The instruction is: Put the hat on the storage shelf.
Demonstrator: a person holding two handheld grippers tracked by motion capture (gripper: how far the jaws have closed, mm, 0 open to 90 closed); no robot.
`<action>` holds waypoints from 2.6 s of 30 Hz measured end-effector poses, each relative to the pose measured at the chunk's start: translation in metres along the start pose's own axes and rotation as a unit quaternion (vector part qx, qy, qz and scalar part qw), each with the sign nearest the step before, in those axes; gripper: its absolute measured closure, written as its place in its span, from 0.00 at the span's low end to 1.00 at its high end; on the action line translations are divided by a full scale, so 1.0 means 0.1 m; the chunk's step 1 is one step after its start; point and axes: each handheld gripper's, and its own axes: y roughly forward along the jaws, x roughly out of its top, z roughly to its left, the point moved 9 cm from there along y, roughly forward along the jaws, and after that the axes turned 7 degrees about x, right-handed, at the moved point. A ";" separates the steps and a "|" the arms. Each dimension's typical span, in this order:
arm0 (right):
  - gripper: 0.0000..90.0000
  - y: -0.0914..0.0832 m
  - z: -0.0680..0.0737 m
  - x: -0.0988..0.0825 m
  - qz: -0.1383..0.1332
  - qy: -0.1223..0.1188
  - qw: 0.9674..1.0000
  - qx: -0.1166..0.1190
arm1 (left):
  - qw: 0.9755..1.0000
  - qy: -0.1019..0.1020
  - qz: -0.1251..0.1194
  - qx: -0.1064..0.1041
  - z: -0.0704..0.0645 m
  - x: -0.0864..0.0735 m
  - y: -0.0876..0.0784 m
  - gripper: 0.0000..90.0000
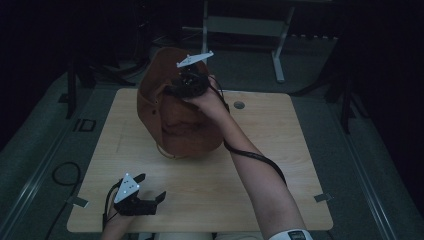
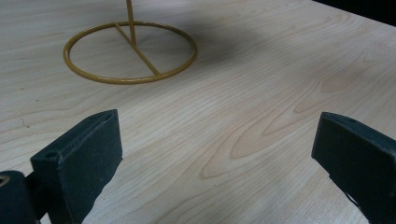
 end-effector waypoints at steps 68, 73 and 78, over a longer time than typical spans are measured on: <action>0.15 -0.94 0.53 -2.64 -0.003 -0.004 0.999 0.051 | 1.000 -0.001 0.000 0.006 -0.01 -0.03 0.02 0.03; 0.15 -1.05 0.53 -2.88 -0.002 0.004 0.999 0.039 | 1.000 -0.001 0.000 0.007 -0.01 -0.03 0.02 0.03; 0.15 -1.18 0.50 -3.07 -0.005 0.012 1.000 0.020 | 1.000 -0.001 0.001 0.008 -0.02 -0.03 0.02 0.03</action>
